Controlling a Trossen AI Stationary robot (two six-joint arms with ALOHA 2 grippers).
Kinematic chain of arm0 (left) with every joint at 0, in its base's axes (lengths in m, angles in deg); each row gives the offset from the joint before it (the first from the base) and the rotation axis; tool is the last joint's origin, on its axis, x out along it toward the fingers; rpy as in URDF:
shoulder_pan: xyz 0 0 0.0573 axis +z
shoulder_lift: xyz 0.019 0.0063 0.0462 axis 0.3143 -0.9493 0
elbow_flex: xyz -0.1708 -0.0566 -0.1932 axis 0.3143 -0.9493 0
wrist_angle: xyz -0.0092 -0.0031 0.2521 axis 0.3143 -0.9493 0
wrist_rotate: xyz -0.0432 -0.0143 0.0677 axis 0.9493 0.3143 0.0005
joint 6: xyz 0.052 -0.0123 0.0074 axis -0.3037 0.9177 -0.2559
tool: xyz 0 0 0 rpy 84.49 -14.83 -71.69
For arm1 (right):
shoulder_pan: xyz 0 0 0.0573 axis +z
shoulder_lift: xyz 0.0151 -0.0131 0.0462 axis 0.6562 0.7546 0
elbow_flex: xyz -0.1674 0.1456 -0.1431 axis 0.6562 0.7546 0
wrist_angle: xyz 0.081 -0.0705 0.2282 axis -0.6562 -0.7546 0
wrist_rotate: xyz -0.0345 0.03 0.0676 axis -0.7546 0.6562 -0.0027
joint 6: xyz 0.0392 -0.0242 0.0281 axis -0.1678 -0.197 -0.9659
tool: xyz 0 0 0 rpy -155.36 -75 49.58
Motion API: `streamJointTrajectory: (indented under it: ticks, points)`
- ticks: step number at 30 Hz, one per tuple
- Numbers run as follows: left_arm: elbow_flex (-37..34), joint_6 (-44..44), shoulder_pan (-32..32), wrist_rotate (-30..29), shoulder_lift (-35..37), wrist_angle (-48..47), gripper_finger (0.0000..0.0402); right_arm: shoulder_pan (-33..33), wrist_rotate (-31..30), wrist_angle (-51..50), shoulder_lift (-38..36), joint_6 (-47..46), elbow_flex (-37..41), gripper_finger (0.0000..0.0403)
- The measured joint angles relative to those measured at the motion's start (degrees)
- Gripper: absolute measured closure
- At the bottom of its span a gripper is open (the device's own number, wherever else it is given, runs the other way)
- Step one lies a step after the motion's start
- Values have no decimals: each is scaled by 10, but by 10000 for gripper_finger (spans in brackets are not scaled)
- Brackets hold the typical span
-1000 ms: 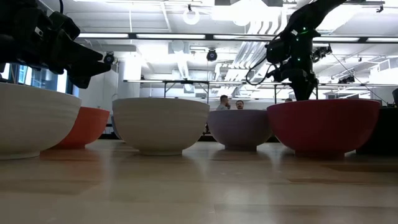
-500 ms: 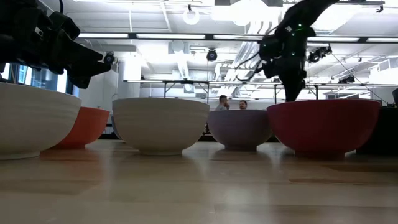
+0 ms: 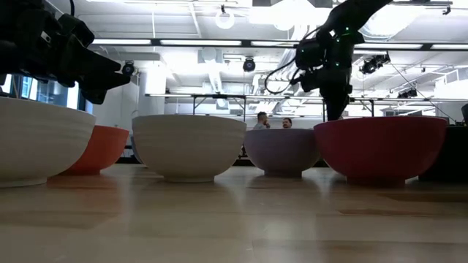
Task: Nest bowls inside each other
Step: Stack the purple bowl on top of the left white bowl
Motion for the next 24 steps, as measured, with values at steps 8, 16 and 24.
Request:
streamJointTrajectory:
  ticks: [8,16,24]
  points:
    - [0,0,0,0,0,0,222,45,24,48,0,-5,0,318]
    - [0,0,0,0,0,0,222,85,37,72,0,-34,0,318]
    - [0,0,0,0,0,0,222,115,37,67,15,-98,0,318]
